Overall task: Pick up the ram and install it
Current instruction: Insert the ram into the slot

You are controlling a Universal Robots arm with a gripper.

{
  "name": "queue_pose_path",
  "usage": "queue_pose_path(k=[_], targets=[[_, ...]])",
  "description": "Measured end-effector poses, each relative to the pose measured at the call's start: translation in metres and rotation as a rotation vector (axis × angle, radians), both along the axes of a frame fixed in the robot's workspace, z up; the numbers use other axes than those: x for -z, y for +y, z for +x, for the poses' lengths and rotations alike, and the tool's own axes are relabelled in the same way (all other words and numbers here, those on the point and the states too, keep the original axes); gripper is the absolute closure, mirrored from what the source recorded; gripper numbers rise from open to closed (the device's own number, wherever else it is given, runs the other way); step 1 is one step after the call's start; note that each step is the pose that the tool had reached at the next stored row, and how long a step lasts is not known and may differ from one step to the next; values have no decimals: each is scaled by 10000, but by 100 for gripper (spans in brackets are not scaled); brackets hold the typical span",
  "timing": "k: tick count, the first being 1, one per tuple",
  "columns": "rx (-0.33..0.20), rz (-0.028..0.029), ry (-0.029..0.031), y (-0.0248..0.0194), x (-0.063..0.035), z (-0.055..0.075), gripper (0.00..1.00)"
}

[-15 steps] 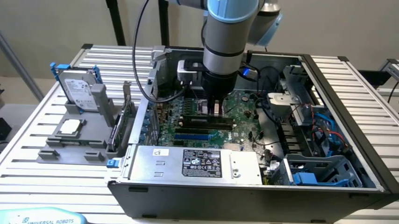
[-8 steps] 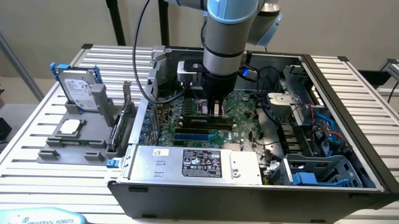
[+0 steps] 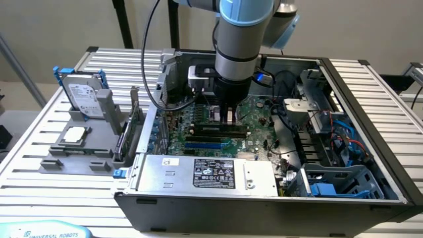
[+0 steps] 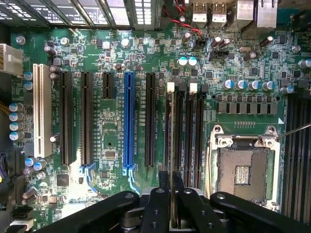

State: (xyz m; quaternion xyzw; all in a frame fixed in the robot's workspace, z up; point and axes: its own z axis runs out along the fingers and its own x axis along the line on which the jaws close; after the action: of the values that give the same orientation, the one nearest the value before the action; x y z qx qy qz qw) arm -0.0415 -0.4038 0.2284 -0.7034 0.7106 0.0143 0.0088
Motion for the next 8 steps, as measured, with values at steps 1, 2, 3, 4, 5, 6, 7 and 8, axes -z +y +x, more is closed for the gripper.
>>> queue_pose_path(k=[1, 2, 3, 4, 5, 6, 7, 8], targets=[[-3, -2, 0, 1, 3, 0, 87], [-4, -5, 1, 1, 5, 0, 87], [-5, -6, 1, 2, 8, 0, 87], [-6, -6, 1, 4, 10, 0, 87], [-6, -4, 0, 6, 12, 0, 87], [-6, -3, -1, 8, 15, 0, 87], [-6, -4, 0, 9, 16, 0, 87], [-6, -5, 0, 11, 18, 0, 87]])
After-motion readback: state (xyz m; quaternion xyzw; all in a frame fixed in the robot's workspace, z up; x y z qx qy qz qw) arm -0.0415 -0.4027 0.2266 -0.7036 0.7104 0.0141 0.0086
